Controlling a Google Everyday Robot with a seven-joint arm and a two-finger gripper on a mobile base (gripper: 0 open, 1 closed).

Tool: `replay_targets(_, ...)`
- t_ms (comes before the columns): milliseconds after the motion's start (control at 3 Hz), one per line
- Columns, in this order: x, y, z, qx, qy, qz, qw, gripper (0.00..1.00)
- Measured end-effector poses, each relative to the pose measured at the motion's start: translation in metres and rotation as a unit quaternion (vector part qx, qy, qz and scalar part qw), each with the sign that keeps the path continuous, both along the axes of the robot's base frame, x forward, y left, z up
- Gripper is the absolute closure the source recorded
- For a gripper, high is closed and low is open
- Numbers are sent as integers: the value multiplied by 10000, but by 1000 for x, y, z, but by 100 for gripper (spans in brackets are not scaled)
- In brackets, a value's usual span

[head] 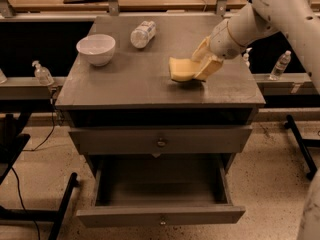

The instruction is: Pick sponge from middle drawer and place on counter

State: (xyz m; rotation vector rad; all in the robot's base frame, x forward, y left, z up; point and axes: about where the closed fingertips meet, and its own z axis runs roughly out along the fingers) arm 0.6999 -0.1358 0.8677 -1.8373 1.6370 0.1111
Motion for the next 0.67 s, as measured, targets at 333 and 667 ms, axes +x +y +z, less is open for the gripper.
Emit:
replay_targets(333, 1, 3, -3, 6, 19, 22, 10000, 52)
replay_targets(667, 2, 5, -5, 8, 35, 37, 10000, 29)
